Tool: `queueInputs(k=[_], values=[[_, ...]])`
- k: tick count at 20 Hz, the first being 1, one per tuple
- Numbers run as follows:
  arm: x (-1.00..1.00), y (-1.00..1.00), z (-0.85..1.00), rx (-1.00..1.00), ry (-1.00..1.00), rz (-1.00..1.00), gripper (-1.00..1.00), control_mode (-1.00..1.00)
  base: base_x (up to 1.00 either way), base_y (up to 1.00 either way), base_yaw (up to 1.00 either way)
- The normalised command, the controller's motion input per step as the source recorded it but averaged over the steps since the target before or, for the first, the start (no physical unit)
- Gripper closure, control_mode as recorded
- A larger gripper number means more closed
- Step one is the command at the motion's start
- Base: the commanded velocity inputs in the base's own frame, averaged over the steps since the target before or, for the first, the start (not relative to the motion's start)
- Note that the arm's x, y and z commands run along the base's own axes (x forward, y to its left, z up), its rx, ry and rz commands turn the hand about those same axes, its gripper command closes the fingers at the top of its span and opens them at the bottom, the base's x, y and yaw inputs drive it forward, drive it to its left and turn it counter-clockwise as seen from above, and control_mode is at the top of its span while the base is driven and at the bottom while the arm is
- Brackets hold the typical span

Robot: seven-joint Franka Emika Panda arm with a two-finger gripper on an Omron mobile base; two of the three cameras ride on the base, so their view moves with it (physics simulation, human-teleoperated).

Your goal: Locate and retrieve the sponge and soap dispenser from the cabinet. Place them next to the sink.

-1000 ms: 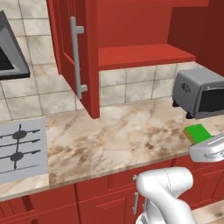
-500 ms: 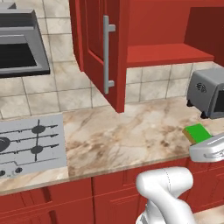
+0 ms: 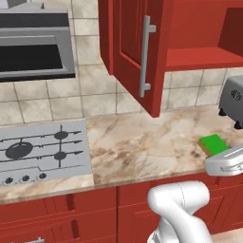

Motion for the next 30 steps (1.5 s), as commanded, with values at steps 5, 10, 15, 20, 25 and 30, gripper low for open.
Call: queueInputs(k=[5,10,15,20,25,30], values=[[0.0,0.0,0.0,0.0,0.0,0.0,1.0,1.0,-0.25,0.37,0.13],[0.0,0.0,0.0,0.0,0.0,0.0,1.0,1.0,-0.25,0.4,0.15],[0.0,0.0,0.0,0.0,0.0,0.0,1.0,1.0,-0.17,0.5,0.21],[0.0,0.0,0.0,0.0,0.0,0.0,1.0,1.0,-0.14,0.59,0.18],[0.0,0.0,0.0,0.0,0.0,0.0,1.0,1.0,-0.11,0.63,0.17],[0.0,0.0,0.0,0.0,0.0,0.0,1.0,1.0,-0.08,0.64,0.2]])
